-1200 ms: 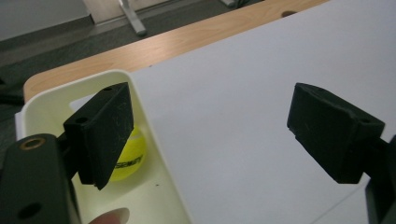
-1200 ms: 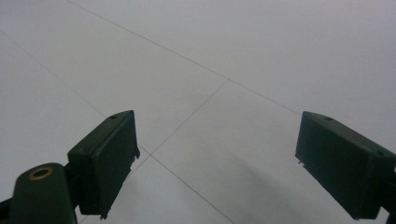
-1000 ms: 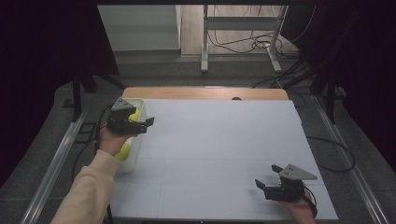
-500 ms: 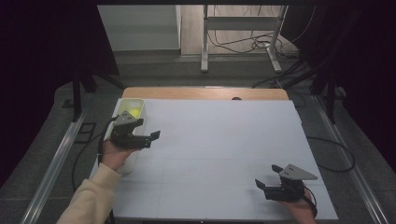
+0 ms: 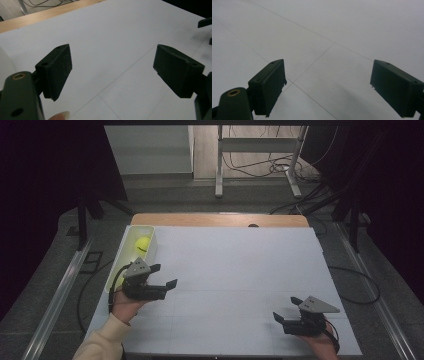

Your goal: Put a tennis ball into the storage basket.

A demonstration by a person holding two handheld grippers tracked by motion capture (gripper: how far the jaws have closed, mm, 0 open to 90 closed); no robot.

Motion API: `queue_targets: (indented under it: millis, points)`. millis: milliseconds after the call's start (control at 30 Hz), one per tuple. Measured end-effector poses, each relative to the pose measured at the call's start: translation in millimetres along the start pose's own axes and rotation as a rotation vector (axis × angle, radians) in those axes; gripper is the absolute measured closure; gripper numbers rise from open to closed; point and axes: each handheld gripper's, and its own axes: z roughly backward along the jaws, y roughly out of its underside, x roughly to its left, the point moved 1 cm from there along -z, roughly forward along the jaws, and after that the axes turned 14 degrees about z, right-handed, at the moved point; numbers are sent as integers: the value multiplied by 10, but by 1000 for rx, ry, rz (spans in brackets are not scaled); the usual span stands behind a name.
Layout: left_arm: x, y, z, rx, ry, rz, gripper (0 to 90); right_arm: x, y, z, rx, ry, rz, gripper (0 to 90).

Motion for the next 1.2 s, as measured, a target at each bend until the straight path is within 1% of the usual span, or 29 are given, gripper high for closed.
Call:
queue_targets:
  millis: [133,267,467,667,867,1200]
  points:
    - [-69,156,-24,20,25,-6,161,0,1,-2,1,1,1,134]
    - [-86,276,-27,32,37,1,160,2,2,-2,4,0,1,134]
    - [-61,453,-21,42,32,17,159,14,-3,-3,-4,-9,13,134]
    - [-3,602,-51,53,18,30,157,15,-3,-1,-12,-13,16,134]
    - [29,662,-89,56,16,38,157,18,-3,-4,-14,-16,22,134]
    - [24,669,-129,63,13,36,157,20,-6,1,-20,-19,25,135]
